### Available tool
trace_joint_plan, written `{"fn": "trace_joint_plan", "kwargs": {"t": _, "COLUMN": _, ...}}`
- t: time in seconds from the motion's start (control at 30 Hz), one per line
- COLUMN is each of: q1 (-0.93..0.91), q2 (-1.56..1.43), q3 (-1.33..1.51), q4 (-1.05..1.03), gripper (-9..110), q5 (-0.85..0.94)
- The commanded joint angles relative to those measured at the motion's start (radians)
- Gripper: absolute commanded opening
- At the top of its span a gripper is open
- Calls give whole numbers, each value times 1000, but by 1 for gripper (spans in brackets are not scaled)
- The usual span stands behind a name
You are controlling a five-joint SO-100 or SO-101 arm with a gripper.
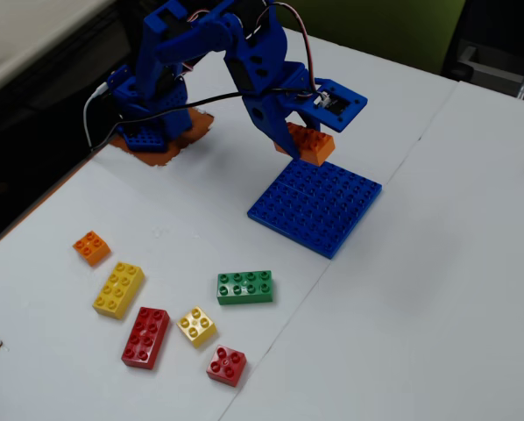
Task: Pick up the 2x4 orange block and go up the 8x8 blue block.
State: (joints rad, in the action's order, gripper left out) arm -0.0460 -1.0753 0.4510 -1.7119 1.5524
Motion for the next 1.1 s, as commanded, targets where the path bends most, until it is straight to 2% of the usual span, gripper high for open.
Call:
{"fn": "trace_joint_plan", "kwargs": {"t": 0.0, "q1": -12, "q2": 2, "q3": -12, "q4": -2, "gripper": 1, "q5": 2}}
{"fn": "trace_joint_plan", "kwargs": {"t": 1.07, "q1": -20, "q2": 9, "q3": 28, "q4": -23, "gripper": 1, "q5": -17}}
